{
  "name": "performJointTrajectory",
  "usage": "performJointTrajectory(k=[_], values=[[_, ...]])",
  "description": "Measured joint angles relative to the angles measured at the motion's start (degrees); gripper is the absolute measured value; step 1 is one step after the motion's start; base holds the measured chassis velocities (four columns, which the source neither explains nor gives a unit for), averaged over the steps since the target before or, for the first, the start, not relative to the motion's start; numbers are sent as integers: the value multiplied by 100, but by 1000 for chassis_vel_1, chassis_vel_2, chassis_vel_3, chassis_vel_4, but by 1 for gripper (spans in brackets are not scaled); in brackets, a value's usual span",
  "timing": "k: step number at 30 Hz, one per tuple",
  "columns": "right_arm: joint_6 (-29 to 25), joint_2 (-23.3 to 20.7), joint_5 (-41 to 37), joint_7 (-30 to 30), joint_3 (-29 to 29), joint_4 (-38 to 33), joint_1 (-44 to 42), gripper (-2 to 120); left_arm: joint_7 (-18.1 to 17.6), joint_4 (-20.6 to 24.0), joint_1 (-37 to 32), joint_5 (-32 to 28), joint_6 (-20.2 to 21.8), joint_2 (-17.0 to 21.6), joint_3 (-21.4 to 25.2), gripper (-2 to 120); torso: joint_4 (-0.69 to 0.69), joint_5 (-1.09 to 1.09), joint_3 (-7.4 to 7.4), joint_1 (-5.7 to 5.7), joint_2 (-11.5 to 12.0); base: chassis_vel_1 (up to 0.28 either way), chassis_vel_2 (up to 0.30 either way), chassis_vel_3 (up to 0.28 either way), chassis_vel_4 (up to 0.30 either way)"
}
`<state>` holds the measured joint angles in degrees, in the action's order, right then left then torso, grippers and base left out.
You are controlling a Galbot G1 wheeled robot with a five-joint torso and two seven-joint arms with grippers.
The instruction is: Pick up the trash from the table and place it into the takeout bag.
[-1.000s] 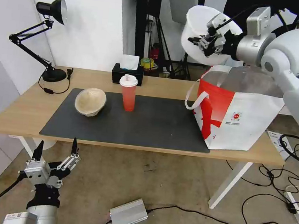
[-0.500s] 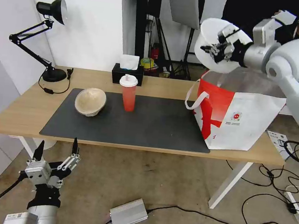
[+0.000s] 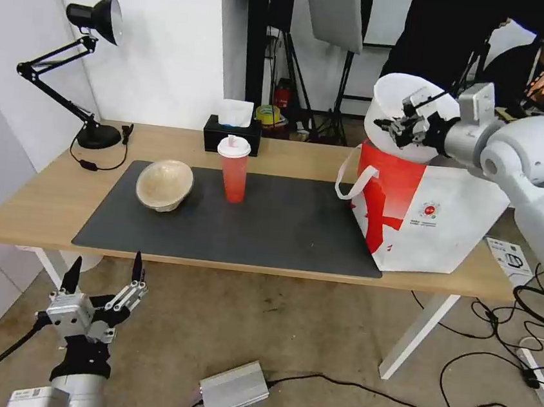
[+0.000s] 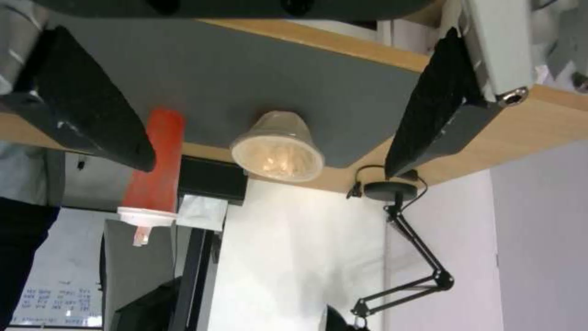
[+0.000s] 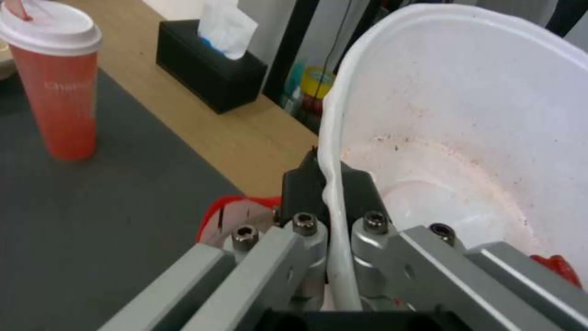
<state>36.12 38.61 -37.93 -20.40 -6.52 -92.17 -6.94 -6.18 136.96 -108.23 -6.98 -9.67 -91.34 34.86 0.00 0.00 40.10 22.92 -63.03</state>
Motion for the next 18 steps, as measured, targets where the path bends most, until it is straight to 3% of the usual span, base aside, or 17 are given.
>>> performJointTrajectory(k=[18], values=[[-5, -18, 26, 22, 296, -105, -347, 0, 2, 0, -11, 17, -4, -1, -6, 100, 0, 0, 0, 0, 0, 0, 0, 0, 0]])
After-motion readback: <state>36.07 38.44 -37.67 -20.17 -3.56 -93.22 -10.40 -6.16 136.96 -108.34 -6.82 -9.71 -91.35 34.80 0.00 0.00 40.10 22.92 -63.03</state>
